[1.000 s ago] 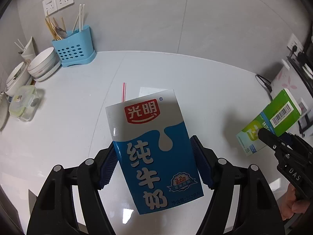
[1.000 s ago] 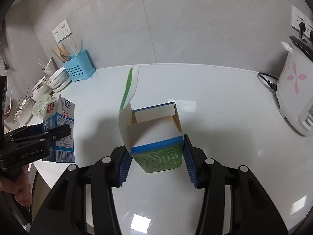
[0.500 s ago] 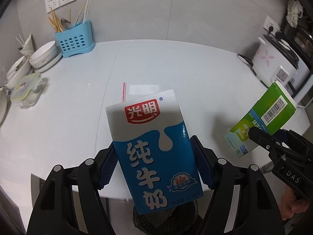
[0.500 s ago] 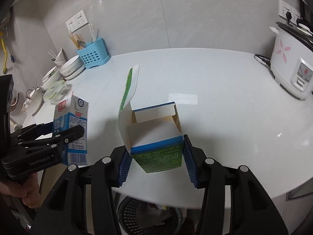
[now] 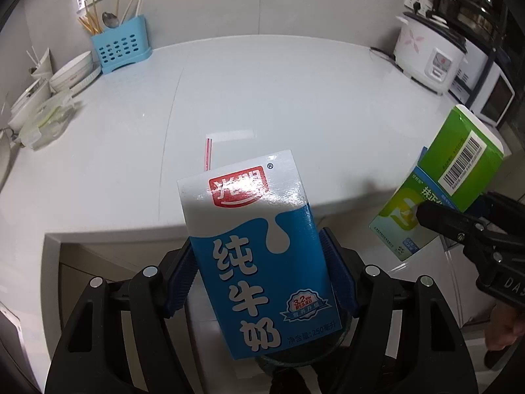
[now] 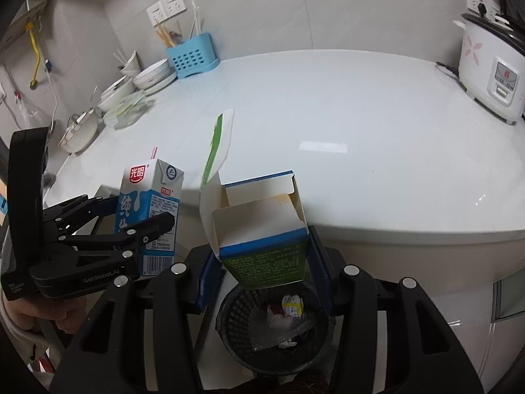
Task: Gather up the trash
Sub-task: 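Carry both cartons off the counter and lower them over the wastebasket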
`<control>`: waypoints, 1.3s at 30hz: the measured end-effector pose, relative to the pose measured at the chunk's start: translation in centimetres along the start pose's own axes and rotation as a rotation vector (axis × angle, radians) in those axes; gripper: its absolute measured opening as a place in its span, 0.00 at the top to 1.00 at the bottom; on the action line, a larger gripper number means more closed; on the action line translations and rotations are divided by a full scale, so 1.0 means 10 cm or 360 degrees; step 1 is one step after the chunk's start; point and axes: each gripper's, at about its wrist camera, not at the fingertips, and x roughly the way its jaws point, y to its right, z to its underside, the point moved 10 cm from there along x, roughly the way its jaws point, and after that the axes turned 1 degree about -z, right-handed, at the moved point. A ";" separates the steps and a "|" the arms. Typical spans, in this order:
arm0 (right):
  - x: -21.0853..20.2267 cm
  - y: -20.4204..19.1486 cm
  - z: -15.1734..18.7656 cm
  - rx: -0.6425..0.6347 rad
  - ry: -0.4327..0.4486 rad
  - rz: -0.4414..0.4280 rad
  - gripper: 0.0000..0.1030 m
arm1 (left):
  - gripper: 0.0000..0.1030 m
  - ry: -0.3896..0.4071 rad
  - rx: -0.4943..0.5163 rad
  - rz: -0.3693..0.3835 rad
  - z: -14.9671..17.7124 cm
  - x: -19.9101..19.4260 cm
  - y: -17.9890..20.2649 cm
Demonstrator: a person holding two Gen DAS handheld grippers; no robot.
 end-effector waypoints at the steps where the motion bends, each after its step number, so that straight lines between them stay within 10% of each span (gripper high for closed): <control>1: 0.02 -0.01 0.07 -0.0003 -0.0017 -0.0002 0.55 | 0.33 -0.0009 -0.0001 0.0003 0.08 0.03 0.00; 17: 0.95 -0.04 0.97 0.0083 -0.0310 -0.0028 0.55 | 0.33 -0.0198 -0.0161 0.0057 1.05 0.56 -0.27; 39: 1.58 -0.15 1.61 0.0006 -0.0678 0.0025 0.50 | 0.33 -0.0340 -0.0213 0.0052 1.33 0.84 -0.41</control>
